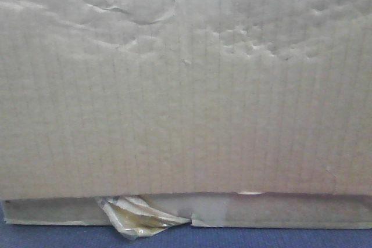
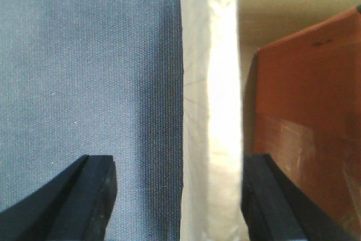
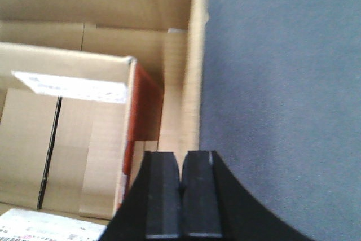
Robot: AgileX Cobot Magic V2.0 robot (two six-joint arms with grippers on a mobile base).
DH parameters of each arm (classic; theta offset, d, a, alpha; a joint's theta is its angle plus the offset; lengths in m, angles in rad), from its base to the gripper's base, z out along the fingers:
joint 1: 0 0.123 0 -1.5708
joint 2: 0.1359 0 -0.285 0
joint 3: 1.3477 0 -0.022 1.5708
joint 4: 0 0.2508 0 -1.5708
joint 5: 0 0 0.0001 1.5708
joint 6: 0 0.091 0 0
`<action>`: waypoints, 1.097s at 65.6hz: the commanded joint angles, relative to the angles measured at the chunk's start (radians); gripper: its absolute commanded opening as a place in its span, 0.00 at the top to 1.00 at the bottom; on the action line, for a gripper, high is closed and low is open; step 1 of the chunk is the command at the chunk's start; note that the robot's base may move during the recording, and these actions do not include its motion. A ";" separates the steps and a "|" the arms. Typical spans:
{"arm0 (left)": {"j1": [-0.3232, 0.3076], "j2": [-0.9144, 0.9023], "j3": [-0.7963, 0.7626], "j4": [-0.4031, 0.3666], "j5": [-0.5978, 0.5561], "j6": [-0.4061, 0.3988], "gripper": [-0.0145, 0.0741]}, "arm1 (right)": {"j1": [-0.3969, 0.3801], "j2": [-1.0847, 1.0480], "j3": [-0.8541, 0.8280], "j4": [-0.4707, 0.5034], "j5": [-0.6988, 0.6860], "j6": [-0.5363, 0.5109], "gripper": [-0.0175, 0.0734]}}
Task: Stack two boxes on right shelf middle
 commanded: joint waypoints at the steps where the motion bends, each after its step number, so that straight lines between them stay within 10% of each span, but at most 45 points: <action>1: -0.002 -0.005 0.002 0.006 -0.003 0.003 0.43 | 0.005 0.008 -0.008 -0.027 -0.002 -0.008 0.95; 25: -0.002 -0.005 0.002 0.006 -0.003 0.028 0.43 | 0.005 0.019 -0.005 -0.023 -0.002 -0.008 0.38; 72: -0.002 -0.005 0.002 0.004 -0.003 0.028 0.43 | 0.005 0.100 0.111 0.006 -0.002 0.023 0.51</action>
